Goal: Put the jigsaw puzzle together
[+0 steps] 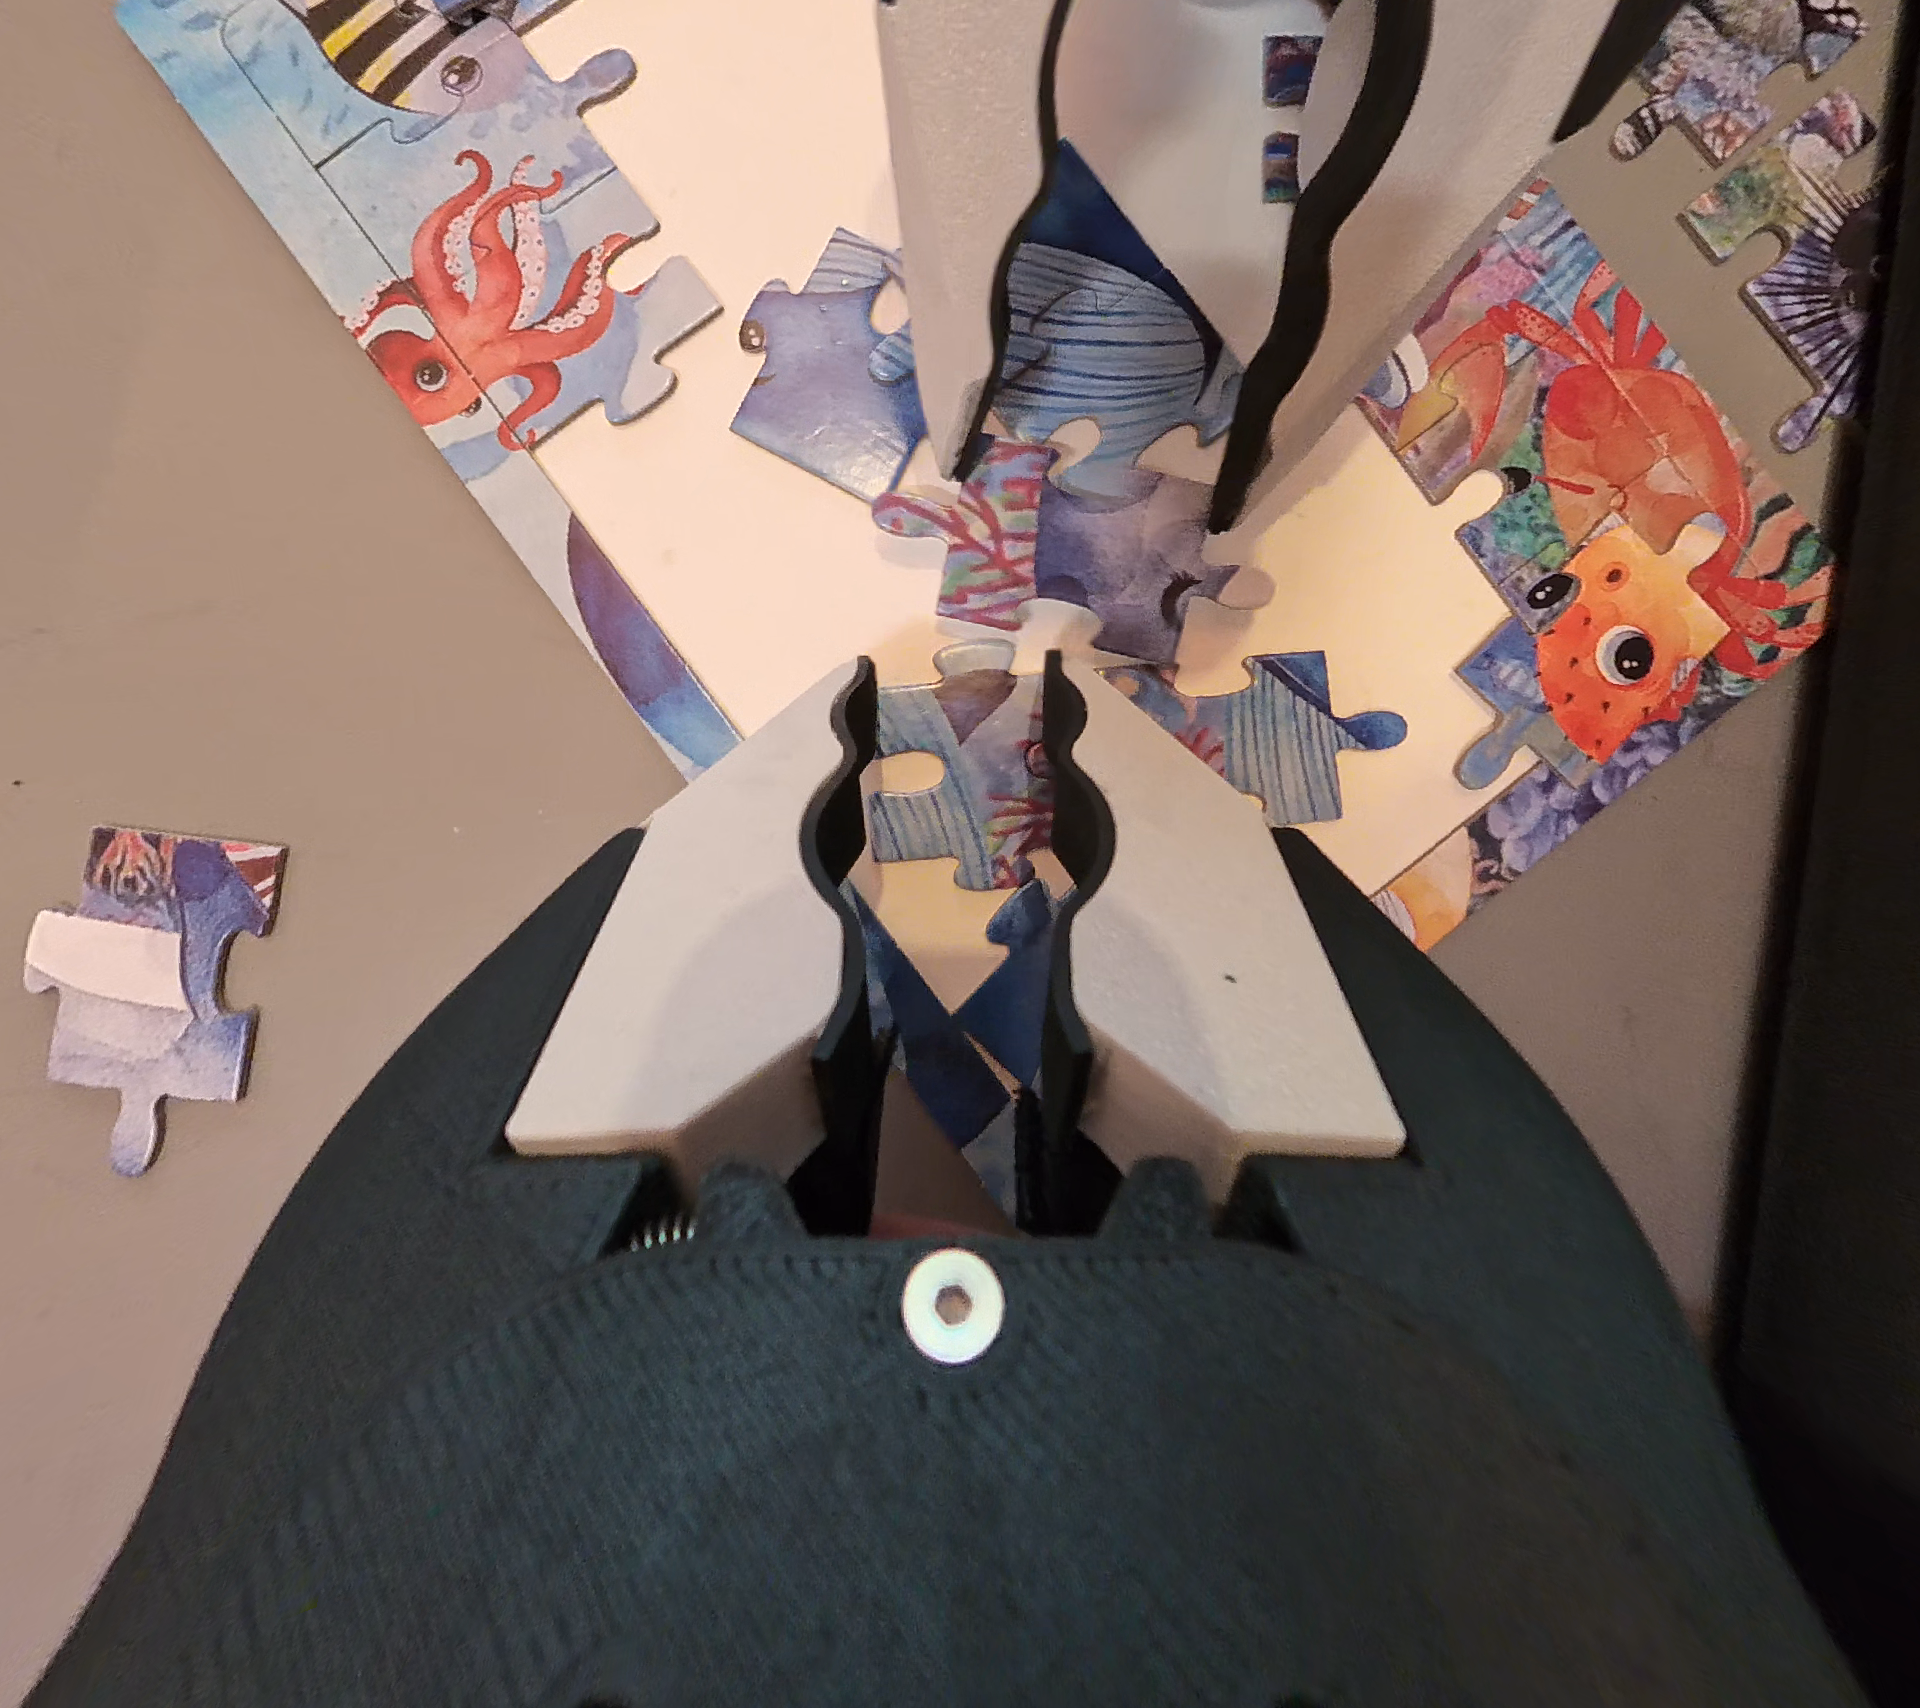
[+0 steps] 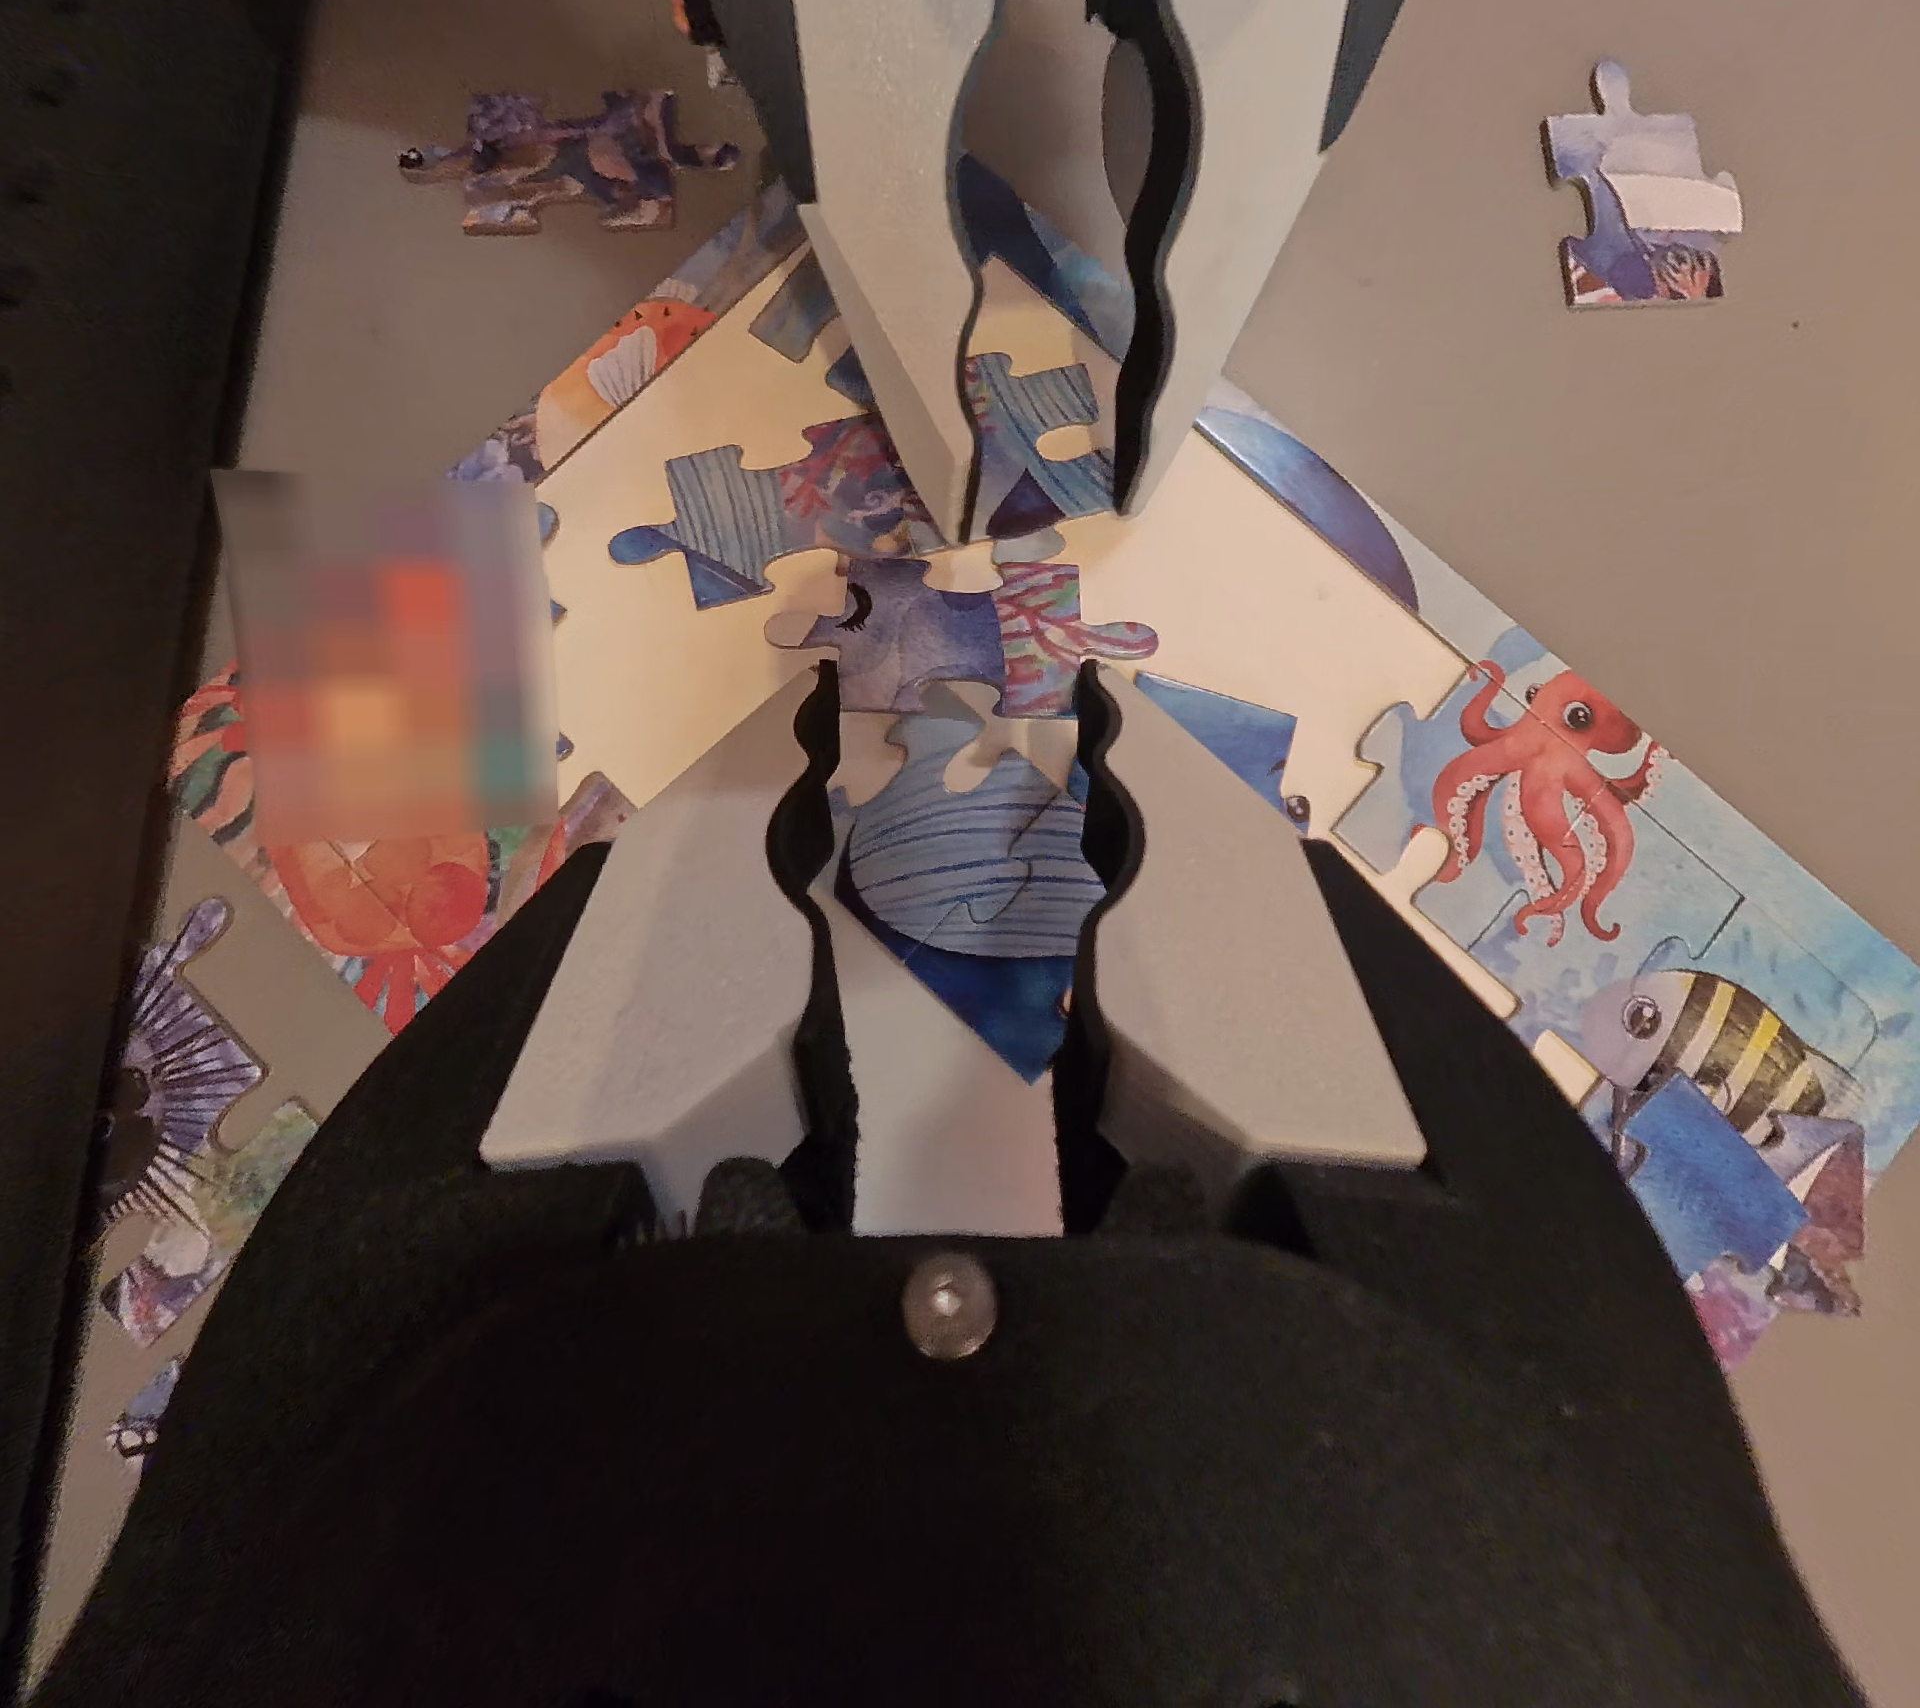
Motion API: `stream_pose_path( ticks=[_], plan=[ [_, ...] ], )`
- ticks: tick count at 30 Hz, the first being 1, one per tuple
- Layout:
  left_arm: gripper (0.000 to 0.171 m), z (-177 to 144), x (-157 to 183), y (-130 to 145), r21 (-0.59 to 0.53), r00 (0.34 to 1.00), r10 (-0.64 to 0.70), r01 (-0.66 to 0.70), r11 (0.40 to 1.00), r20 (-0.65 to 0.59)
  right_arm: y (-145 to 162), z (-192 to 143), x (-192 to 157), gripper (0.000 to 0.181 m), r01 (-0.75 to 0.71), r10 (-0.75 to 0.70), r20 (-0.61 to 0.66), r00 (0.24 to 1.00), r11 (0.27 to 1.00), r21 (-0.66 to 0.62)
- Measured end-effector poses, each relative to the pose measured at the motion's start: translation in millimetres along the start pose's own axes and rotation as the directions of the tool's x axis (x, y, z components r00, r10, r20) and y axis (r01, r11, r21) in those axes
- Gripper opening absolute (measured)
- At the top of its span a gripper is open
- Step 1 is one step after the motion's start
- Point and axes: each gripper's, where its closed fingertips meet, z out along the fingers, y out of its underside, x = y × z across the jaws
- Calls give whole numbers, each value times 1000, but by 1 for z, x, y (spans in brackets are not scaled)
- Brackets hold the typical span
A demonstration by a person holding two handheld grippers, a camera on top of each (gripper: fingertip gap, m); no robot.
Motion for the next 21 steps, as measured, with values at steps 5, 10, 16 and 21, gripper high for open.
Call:
stream_pose_path(
  ticks=[5, 10, 16, 21],
  plan=[
    [30, -4, 4, 4, -13, 1000, -5, 5, 1000, -17, 0, 0, -8, 44, 20, -20, 36, 999, 1000, 0],
    [28, -8, 11, 10, -44, 999, -10, 8, 999, -39, 7, -4, 2, 44, 7, -8, -4, 1000, 999, -36],
    [26, -9, 10, 19, -76, 998, -42, 39, 996, -37, 10, -13, 27, 45, -67, 62, -120, 991, 997, -38],
    [27, -11, 5, 20, -78, 999, -33, 33, 996, -6, 3, -11, 23, 48, -44, 42, -118, 992, 999, -14]
  ],
)
